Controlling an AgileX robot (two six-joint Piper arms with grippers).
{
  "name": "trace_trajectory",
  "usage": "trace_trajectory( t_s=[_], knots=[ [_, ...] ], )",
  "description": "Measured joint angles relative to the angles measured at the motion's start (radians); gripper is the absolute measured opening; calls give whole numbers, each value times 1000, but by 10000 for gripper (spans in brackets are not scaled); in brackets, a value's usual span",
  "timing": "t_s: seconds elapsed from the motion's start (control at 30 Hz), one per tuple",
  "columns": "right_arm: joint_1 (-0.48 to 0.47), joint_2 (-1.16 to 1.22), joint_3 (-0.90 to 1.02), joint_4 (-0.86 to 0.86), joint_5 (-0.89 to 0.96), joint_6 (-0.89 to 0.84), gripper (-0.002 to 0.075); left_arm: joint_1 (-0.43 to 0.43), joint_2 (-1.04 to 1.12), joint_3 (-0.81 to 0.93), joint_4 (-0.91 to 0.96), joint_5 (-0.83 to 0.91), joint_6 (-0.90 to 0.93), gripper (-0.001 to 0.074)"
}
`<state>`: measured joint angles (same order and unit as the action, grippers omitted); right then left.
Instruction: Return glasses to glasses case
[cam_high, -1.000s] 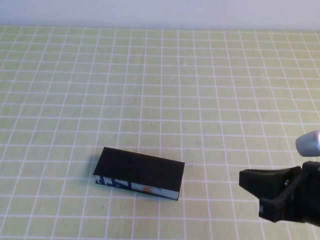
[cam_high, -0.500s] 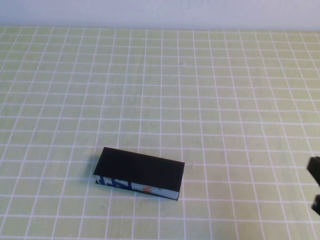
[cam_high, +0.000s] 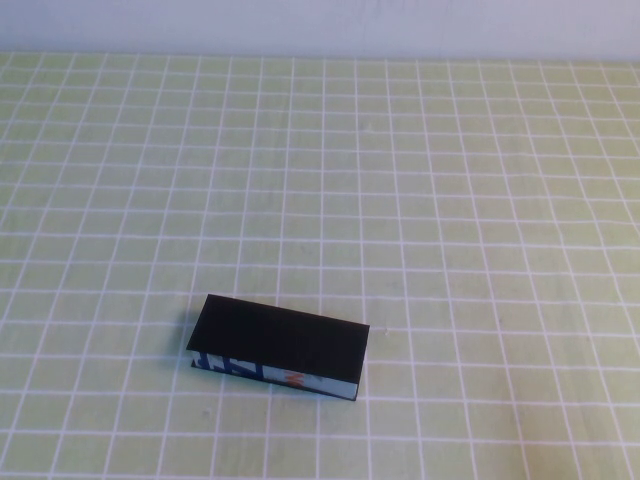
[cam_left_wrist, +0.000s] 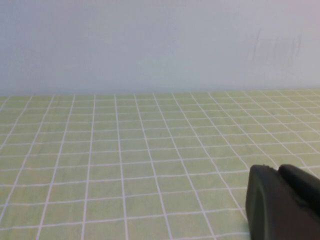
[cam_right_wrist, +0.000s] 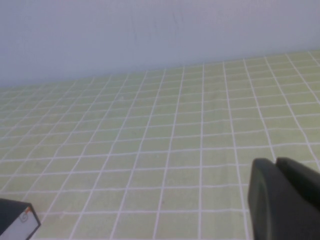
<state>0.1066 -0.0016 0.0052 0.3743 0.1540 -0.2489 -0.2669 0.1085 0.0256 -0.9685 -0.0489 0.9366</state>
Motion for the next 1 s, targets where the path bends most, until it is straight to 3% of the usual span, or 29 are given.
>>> trace_trajectory(
  t_s=[0.43,0.73,1.0],
  knots=[
    [-4,-6,7,-14,16,-5,-11,0,0,0,0,0,0,-4],
    [-4,-7,21,-207,175,132,-11,0,0,0,0,0,-2,-4],
    [-4,-7,21,-220,196,136,-11,0,0,0,0,0,-2,-4]
  ],
)
